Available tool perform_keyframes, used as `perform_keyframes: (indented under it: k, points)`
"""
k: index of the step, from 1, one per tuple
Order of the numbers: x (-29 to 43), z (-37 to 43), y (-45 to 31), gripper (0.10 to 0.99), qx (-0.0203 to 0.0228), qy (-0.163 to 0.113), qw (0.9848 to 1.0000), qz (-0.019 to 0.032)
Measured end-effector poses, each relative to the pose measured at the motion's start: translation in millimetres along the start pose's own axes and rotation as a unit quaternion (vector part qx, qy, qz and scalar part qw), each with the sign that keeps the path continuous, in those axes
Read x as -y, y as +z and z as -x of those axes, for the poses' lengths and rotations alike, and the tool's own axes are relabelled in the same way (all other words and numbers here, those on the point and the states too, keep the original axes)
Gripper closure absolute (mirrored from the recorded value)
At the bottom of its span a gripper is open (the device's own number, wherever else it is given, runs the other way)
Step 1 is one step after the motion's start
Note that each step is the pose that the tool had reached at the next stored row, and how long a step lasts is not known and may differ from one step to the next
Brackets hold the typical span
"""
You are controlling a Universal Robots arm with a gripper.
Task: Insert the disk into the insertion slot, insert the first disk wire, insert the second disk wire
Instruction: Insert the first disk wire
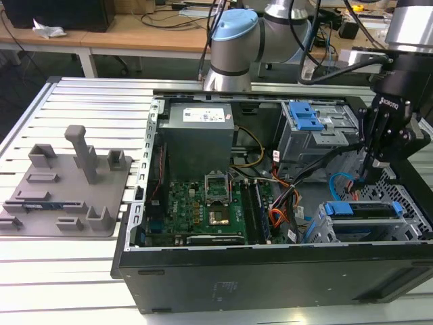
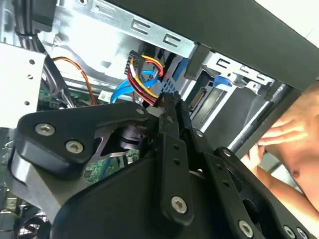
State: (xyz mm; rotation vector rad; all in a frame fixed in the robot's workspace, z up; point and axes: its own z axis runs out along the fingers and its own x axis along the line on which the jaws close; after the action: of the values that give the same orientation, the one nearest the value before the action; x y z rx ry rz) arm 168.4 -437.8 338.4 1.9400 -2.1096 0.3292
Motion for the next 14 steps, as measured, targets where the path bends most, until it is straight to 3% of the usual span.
perform_keyframes:
  k: [2, 4, 5, 6, 8, 9, 12, 13, 14]
  points:
    - [0.8, -7.2, -2.2, 0.922, 0.0163, -0.001, 0.9999, 0.0027]
    - [2.2, -9.8, -4.1, 0.922, 0.0218, -0.003, 0.9997, 0.0091]
    - [4.0, -11.4, -4.0, 0.922, 0.0271, -0.004, 0.9996, 0.012]
    - [5.0, -15.4, -2.5, 0.922, 0.0363, -0.005, 0.9992, 0.0128]
    - [5.7, -20.7, -0.6, 0.922, 0.0468, -0.005, 0.9988, 0.0136]
    - [6.0, -24.2, 0.5, 0.922, 0.055, -0.006, 0.9984, 0.0141]
    - [6.7, -30.9, 3.0, 0.922, 0.0709, -0.006, 0.9973, 0.0153]
    - [7.1, -35.4, 4.5, 0.922, 0.0803, -0.007, 0.9966, 0.016]
    - [7.7, -39.7, 6.1, 0.922, 0.0868, -0.007, 0.9961, 0.0165]
